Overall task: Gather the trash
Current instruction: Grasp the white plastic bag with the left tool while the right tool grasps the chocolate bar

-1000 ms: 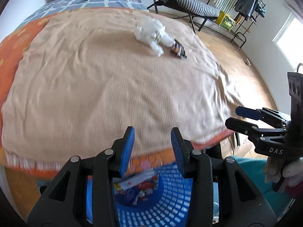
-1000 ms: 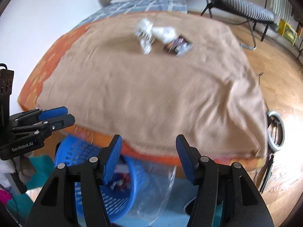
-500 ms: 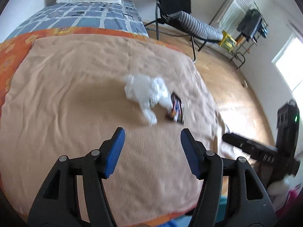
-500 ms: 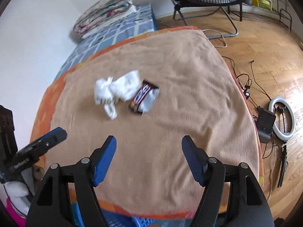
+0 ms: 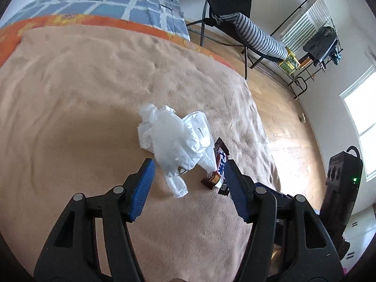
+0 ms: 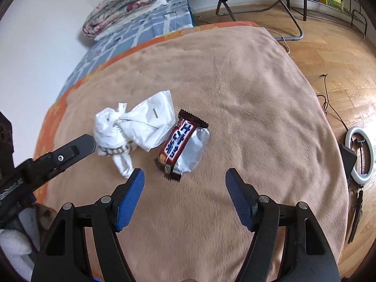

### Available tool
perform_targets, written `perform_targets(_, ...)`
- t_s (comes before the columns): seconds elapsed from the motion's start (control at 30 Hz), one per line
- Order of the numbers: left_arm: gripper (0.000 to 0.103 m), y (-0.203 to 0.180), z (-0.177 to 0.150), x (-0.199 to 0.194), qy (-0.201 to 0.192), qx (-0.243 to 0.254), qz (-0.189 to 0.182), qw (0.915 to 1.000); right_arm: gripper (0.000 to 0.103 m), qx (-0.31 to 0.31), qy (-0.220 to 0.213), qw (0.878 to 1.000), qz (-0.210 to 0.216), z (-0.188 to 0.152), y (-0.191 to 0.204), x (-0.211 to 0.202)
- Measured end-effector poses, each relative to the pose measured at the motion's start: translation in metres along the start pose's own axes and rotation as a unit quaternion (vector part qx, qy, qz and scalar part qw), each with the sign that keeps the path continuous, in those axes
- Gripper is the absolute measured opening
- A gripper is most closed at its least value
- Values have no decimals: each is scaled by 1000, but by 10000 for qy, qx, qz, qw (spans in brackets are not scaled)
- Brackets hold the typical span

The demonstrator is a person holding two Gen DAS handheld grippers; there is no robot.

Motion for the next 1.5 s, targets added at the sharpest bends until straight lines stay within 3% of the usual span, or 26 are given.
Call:
perform_targets(0.23, 62, 0, 6, 15, -54, -57, 190, 9998, 71, -69, -44, 9999, -98, 6, 3, 9)
perform_targets(0.3, 52, 7, 8, 19, -56, -107, 267, 9996, 71, -38, -5, 9999, -101, 6, 2, 13)
perform_targets(0.5, 43, 24, 17, 17, -167, -459, 43, 9988, 71, 219, 73, 9997, -28, 9, -4, 23)
perform_targets(0.73, 41, 31, 20, 8, -260, -472, 101, 9985, 71, 626, 173, 9979, 43, 14, -15, 39)
perform_targets(0.87, 41, 35, 23, 0, -352, -470, 145, 9982, 71, 499, 161, 9986, -71, 17, -10, 40)
perform_targets(0.9, 41, 36, 23, -2, -375, -456, 152, 9981, 67, 430, 142, 9989, -80, 16, -8, 40)
perform_targets(0.97, 41, 36, 23, -7, -438, -406, 193, 9980, 44, 352, 201, 9992, -32, 15, -6, 42)
perform_targets(1.0, 41, 36, 23, -9, -458, -380, 213, 9980, 43, 317, 219, 9993, -29, 15, -5, 43)
perform_targets(1.07, 41, 36, 22, -12, -478, -329, 241, 9980, 27, 244, 193, 9995, 14, 14, -3, 40)
perform_targets(1.17, 41, 37, 19, -18, -492, -253, 274, 9981, 16, 212, 119, 9997, 94, 15, 1, 34)
perform_targets(1.23, 41, 38, 18, -23, -528, -225, 304, 9979, 10, 104, 62, 9999, 68, 15, 4, 30)
perform_targets(1.5, 41, 44, 12, -43, -621, -138, 351, 9974, 8, -12, -142, 9998, 119, 16, 10, 11)
Point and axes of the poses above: each gripper's, at about its wrist camera, not at the fingertips, and x roughly the way its jaws point, y to its left, z to its top, the point moved 4 cm from there along x, roughly the way its jaws point, and after that the axes turned 8 degrees about z, right-handed, at the moved point
